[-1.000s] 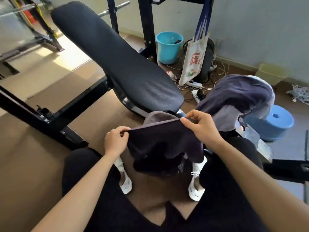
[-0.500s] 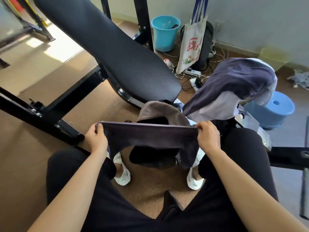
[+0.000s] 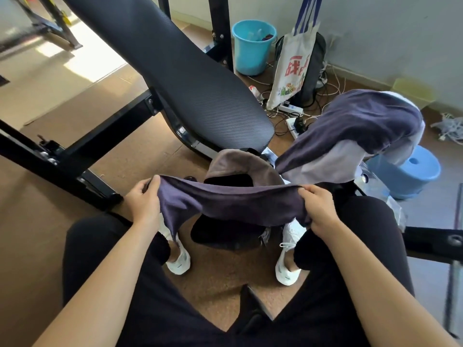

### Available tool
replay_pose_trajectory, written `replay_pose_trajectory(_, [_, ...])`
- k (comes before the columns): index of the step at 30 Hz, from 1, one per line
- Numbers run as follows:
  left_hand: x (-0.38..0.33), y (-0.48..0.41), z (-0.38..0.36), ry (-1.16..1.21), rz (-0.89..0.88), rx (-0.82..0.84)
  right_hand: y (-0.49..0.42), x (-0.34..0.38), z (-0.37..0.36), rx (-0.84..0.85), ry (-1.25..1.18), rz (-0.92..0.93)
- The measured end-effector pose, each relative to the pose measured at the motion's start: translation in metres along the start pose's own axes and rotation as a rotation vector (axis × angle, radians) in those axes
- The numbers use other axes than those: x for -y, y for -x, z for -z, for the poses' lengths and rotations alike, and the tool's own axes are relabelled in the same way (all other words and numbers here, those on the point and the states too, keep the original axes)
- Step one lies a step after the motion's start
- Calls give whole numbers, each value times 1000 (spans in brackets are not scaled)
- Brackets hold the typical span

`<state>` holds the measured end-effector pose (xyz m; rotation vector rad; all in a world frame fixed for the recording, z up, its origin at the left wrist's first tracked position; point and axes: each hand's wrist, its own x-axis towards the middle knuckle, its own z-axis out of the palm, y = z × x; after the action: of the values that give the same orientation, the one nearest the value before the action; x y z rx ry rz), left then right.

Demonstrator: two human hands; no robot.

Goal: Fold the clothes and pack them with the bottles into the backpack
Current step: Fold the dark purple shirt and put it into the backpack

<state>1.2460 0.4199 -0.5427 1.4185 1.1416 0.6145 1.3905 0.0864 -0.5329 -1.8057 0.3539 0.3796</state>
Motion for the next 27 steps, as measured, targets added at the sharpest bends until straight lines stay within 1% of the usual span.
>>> replay_pose_trajectory(2, [-3, 10, -6, 11, 97, 104, 13, 8, 1, 188, -278, -97])
replay_pose_trajectory(6, [-18, 44, -20, 132, 231, 321, 35, 21, -1, 441, -489, -86])
replay_pose_trajectory(8, [-24, 68, -30, 259, 304, 461, 50, 23, -6, 565, -532, -69])
replay_pose_trajectory(10, [-24, 93, -36, 364, 362, 653, 66, 21, -12, 712, -545, -85])
replay_pose_trajectory(11, [-21, 102, -37, 392, 372, 736, 73, 19, -15, 773, -519, -72])
replay_pose_trajectory(12, [-19, 110, -38, 402, 364, 808, 77, 17, -18, 795, -450, -26])
replay_pose_trajectory(13, [-16, 114, -38, 389, 340, 853, 79, 13, -19, 771, -344, 55])
replay_pose_trajectory(14, [-14, 117, -39, 370, 315, 874, 79, 10, -20, 712, -224, 148])
replay_pose_trajectory(17, [-8, 118, -41, 294, 242, 859, 75, -1, -23, 517, 89, 371])
replay_pose_trajectory(19, [-5, 119, -43, 196, 170, 846, 73, -6, -25, 430, 229, 475])
replay_pose_trajectory(22, [-4, 122, -46, 82, 105, 826, 72, -10, -28, 333, 369, 630])
replay_pose_trajectory(24, [-4, 125, -47, 31, 80, 827, 72, -10, -29, 309, 410, 692])
replay_pose_trajectory(25, [-5, 125, -47, 17, 68, 834, 71, -10, -29, 312, 401, 701])
replay_pose_trajectory(27, [-5, 125, -47, 15, 54, 840, 72, -8, -28, 338, 319, 635])
